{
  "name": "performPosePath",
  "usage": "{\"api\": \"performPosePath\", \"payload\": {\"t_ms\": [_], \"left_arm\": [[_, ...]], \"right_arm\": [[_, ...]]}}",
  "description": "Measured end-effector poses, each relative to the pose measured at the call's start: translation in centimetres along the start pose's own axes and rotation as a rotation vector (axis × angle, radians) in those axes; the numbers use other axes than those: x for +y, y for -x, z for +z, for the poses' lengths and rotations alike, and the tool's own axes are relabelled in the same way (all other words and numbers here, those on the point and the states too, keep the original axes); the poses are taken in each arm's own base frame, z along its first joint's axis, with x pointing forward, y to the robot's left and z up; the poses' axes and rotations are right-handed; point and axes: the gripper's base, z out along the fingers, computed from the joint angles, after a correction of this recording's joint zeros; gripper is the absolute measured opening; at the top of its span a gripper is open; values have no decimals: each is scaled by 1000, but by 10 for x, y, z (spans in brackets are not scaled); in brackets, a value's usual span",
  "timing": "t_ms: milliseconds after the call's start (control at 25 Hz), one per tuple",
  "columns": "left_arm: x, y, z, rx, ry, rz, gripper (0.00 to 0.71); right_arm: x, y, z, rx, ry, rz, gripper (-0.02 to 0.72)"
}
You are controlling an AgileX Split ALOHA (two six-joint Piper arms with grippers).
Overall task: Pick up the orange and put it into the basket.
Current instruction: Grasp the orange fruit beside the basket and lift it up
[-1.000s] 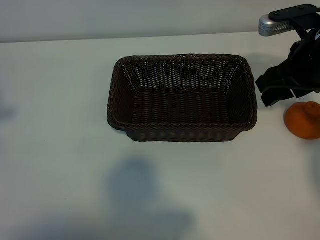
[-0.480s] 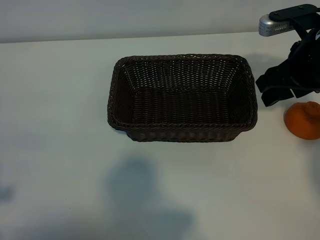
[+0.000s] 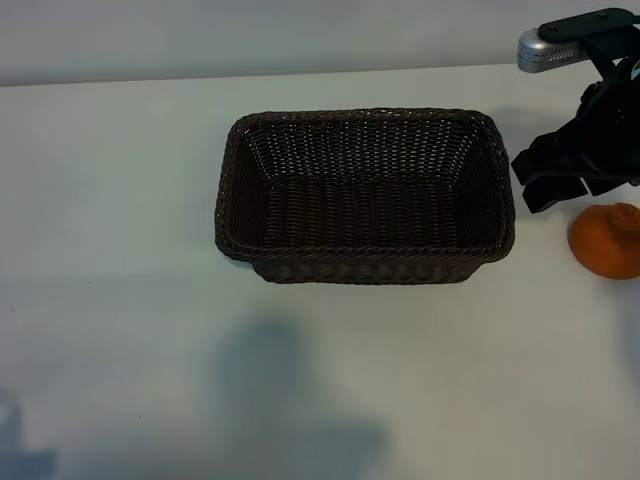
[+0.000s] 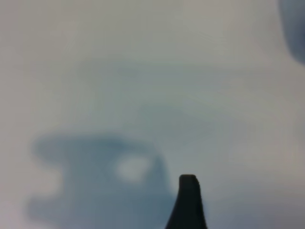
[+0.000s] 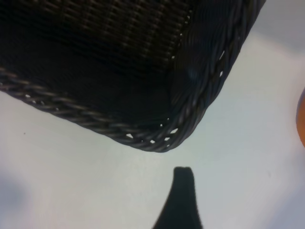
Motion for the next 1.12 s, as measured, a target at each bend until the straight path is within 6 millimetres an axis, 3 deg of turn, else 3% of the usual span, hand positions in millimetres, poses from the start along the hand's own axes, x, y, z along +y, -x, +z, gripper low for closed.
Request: {"api": "performPosePath", "payload": {"t_ms": [1120], "left_arm": [[0,1,9,-37,3,1,596]], "right_arm": [[-2,0,0,-1,-25,10,594]]}}
